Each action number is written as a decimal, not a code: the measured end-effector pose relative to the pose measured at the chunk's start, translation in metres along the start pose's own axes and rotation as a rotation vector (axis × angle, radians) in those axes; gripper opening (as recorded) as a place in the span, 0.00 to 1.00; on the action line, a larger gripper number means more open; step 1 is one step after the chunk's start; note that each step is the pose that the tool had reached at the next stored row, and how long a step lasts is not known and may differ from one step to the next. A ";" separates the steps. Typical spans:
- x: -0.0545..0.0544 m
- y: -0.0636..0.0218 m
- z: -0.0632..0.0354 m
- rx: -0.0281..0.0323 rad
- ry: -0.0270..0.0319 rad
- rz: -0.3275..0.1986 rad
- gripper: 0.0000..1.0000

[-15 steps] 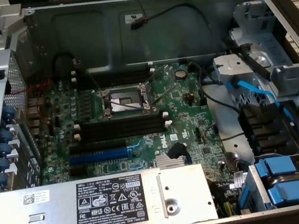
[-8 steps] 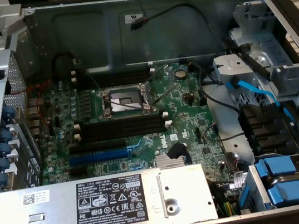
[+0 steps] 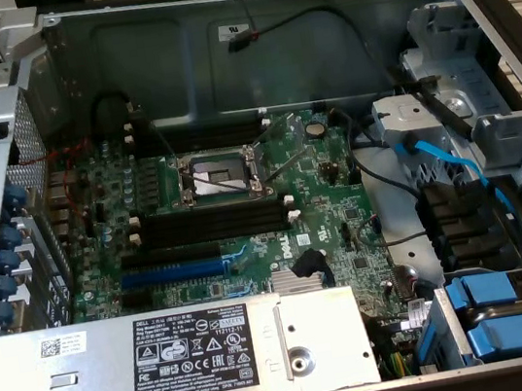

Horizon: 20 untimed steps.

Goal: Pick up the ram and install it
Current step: 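Pick up the ram and move it above insertion slot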

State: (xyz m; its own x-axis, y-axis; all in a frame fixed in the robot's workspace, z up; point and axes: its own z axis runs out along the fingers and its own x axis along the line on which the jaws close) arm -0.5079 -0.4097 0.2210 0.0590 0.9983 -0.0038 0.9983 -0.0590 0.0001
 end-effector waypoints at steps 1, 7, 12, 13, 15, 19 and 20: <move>0.000 -0.0001 0.0013 0.0000 0.0022 0.000 0.10; 0.000 -0.0014 0.0040 0.0005 0.0122 0.000 0.10; 0.000 -0.0015 0.0041 0.0004 0.0125 0.000 0.10; 0.000 -0.0015 0.0041 0.0005 0.0124 0.000 0.10; 0.000 -0.0015 0.0041 0.0004 0.0124 0.000 0.10; 0.000 -0.0015 0.0041 0.0004 0.0124 0.000 0.11; 0.000 -0.0015 0.0041 0.0005 0.0124 0.000 0.11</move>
State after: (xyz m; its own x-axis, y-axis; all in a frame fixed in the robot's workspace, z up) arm -0.5094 -0.4098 0.2169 0.0590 0.9982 0.0086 0.9983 -0.0590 -0.0004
